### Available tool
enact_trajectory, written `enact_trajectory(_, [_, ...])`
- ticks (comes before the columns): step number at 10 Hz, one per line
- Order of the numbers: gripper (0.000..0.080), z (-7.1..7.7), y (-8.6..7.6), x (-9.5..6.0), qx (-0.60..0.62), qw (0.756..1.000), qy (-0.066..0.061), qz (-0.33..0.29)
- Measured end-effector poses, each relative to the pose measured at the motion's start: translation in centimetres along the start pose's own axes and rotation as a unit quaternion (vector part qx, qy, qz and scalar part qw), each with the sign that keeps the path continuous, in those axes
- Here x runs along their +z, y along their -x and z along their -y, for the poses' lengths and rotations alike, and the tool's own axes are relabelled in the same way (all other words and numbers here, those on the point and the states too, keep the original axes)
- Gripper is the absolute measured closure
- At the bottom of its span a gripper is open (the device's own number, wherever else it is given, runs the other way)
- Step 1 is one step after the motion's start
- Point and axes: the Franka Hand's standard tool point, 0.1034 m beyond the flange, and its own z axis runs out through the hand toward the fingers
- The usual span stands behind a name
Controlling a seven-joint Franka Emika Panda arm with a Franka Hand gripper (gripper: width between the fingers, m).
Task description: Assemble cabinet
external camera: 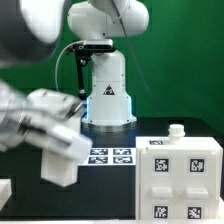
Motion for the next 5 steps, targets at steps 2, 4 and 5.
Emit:
enact_trajectory(2, [0.0249,1.4,6.5,-1.2,-0.032,0.995,0.026,-0.093])
enact_trajectory(4, [0.0249,2.7,6.7,-1.8,-0.052,0.983,0.022,-0.176])
enact_trajectory(5, [0.0249,3.0,6.7,-1.7,-0.057,0.977,0.012,-0.207])
